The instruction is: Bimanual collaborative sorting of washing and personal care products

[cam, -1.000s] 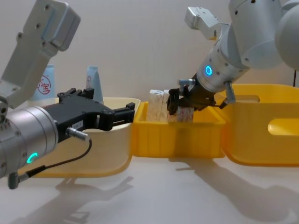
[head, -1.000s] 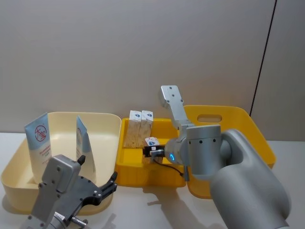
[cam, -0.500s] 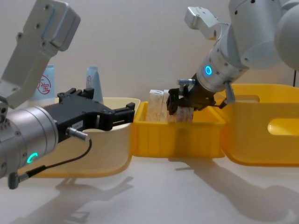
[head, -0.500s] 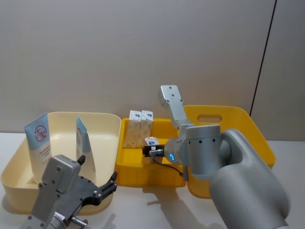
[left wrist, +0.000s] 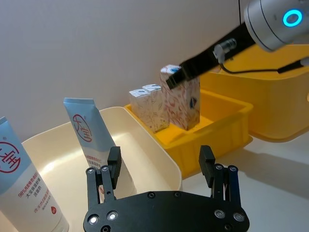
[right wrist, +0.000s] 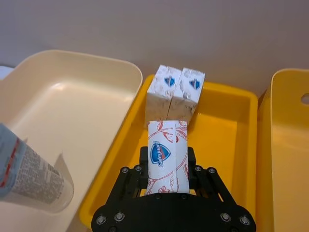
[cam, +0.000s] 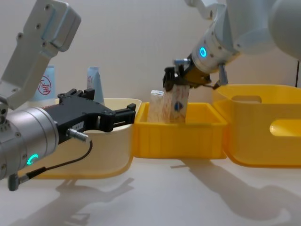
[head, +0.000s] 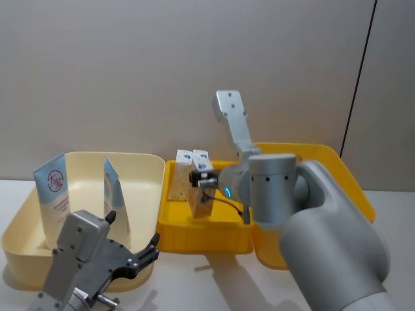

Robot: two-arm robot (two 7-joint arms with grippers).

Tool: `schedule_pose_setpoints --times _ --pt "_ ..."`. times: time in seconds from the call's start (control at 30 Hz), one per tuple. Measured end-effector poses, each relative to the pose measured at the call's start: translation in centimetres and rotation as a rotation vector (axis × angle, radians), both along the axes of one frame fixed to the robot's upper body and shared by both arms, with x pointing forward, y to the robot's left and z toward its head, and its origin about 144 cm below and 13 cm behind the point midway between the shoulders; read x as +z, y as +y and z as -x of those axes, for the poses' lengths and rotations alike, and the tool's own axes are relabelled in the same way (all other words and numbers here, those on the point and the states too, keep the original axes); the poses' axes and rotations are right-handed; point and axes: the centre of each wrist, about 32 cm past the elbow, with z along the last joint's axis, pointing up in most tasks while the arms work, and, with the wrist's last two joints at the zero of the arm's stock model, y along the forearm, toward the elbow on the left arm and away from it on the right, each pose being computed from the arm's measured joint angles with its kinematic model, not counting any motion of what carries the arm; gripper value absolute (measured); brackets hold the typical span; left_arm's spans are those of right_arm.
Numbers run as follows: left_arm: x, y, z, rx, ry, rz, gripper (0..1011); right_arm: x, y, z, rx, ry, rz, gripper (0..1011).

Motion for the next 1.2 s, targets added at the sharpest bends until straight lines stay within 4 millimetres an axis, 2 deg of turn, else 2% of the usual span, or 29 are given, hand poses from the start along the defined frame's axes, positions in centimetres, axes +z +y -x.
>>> schedule_pose_setpoints --times 0.37,0.67,0.9,1.2 --pt "0.0 0.0 0.0 0.000 0.000 0.000 1003 2.9 0.3 -0.2 -0.035 -0.151 -0.008 402" --pt "0.0 0.0 0.0 0.000 0.000 0.000 1003 5.7 -0.4 -0.3 -0.113 -0.279 0.015 403" --pt "0.0 0.0 0.0 0.000 0.000 0.000 1002 7.4 -2.0 -0.5 -0.204 -0.340 0.053 403" --pt "0.0 0.0 0.0 0.000 0.000 0.000 1003 8.5 -4.5 -1.1 -0.287 -0.319 0.110 402"
